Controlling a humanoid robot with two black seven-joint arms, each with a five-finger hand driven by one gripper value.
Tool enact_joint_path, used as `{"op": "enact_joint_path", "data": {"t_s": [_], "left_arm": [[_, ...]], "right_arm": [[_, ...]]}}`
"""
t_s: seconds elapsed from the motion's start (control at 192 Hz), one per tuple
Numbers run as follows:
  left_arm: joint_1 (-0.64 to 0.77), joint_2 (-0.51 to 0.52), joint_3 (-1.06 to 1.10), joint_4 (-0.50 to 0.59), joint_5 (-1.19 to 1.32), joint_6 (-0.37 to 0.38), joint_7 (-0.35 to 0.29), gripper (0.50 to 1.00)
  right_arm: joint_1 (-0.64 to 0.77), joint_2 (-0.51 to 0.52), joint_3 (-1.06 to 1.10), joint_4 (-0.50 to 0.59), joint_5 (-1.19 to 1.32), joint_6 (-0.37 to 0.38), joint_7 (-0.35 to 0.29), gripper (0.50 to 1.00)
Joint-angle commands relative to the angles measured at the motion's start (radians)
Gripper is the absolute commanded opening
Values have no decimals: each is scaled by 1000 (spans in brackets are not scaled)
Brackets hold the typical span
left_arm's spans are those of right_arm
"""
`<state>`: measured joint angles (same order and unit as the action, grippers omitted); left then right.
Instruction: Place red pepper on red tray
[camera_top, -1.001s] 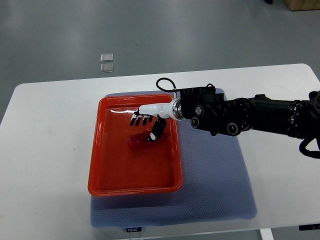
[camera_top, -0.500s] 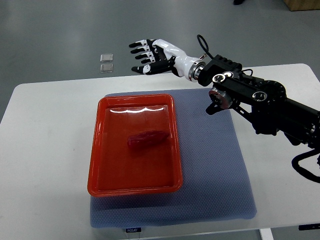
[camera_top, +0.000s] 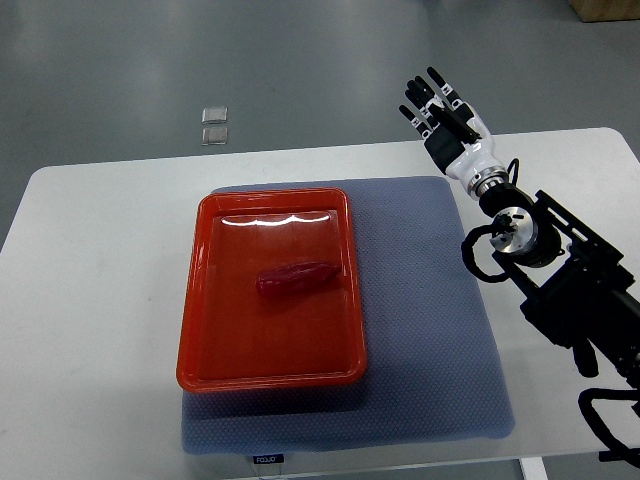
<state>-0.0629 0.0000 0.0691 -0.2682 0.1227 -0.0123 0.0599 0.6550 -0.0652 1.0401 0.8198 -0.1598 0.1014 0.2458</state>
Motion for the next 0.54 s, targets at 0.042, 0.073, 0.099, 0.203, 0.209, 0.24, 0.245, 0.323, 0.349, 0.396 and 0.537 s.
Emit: {"op": "enact_joint_path", "data": {"t_s": [0.042, 0.073, 0.099, 0.203, 0.209, 0.24, 0.245, 0.323, 0.349, 0.396, 0.537], "left_arm": [[0, 0, 0, 0, 0, 0, 0, 1000], [0, 0, 0, 0, 0, 0, 0, 1000], [0, 0, 0, -2, 0, 0, 0, 1000], [0, 0, 0, -2, 0, 0, 0, 1000], [0, 0, 0, -2, 0, 0, 0, 1000], [0, 0, 0, -2, 0, 0, 0, 1000], [0, 0, 0, -2, 0, 0, 0, 1000], [0, 0, 0, -2, 0, 0, 0, 1000], [0, 0, 0, -2, 0, 0, 0, 1000], [0, 0, 0, -2, 0, 0, 0, 1000], [0, 0, 0, -2, 0, 0, 0, 1000]], "right_arm": [[-37, 15, 2, 1, 13, 46, 13, 901], [-38, 16, 2, -1, 13, 55, 13, 901], [-40, 18, -2, 1, 13, 64, 13, 901], [-43, 18, -5, -1, 13, 90, 13, 911], [-43, 18, -5, -1, 11, 92, 13, 913], [-43, 18, -6, -1, 11, 98, 13, 913], [-43, 18, -6, -1, 11, 98, 13, 913], [-43, 18, -11, -1, 11, 103, 13, 913], [-43, 18, -11, -1, 11, 103, 13, 915], [-43, 19, -11, -1, 11, 103, 12, 915], [-49, 19, -15, -2, 11, 101, 12, 915]]}}
